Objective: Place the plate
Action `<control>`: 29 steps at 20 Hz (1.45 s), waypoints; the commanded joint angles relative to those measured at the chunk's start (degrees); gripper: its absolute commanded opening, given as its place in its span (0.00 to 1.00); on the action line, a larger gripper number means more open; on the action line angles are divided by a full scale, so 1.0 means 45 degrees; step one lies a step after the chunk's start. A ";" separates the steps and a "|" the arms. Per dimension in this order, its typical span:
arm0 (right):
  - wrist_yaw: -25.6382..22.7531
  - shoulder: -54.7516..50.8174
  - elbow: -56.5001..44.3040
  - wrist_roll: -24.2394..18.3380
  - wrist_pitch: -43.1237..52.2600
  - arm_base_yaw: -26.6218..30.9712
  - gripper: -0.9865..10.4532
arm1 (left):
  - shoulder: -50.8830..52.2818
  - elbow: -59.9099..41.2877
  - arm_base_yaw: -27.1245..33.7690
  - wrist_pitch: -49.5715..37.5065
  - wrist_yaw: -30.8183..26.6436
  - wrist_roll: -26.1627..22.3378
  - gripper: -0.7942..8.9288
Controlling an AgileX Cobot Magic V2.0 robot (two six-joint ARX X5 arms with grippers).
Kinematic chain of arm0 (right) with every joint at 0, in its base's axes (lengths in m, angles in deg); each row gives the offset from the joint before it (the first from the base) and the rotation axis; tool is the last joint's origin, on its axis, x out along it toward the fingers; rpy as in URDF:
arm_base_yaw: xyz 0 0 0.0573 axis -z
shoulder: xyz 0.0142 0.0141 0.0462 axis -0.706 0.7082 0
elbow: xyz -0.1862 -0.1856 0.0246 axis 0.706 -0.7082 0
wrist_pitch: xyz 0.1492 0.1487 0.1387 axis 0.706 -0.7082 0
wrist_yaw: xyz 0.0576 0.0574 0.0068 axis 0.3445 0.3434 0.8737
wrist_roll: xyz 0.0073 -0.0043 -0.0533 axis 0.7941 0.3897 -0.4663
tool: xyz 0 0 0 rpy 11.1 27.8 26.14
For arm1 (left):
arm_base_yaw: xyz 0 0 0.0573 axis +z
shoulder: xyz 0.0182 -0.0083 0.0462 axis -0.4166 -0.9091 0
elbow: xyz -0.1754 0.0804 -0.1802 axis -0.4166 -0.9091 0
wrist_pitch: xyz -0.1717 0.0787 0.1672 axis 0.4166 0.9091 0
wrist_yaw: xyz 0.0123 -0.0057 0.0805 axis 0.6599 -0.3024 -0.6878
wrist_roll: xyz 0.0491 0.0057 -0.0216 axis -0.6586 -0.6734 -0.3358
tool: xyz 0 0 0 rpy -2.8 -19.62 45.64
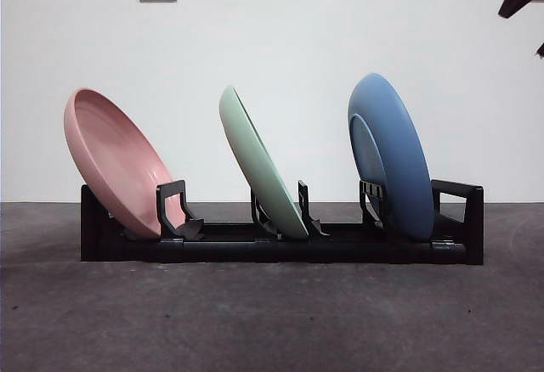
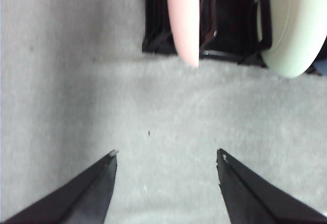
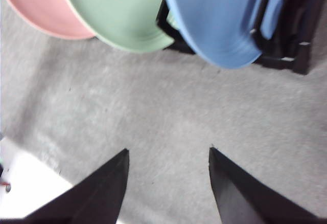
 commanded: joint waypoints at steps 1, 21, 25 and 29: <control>0.0005 0.0767 0.0748 0.0248 0.0384 -0.0306 0.30 | -0.0083 0.0301 -0.0024 -0.0311 0.0019 -0.0151 0.40; -0.1243 0.8485 0.5571 -0.0136 0.3483 -0.1953 0.09 | -0.0083 0.0301 -0.0024 -0.0831 0.0019 -0.0155 0.40; -0.0996 0.8262 0.6003 -0.0102 0.2778 -0.2006 0.09 | -0.0083 0.0301 -0.0024 -0.0835 0.0019 -0.0165 0.40; 0.0165 0.7436 0.7237 -0.0097 0.1175 -0.2113 0.09 | -0.0083 0.0301 -0.0024 -0.0840 0.0019 -0.0199 0.40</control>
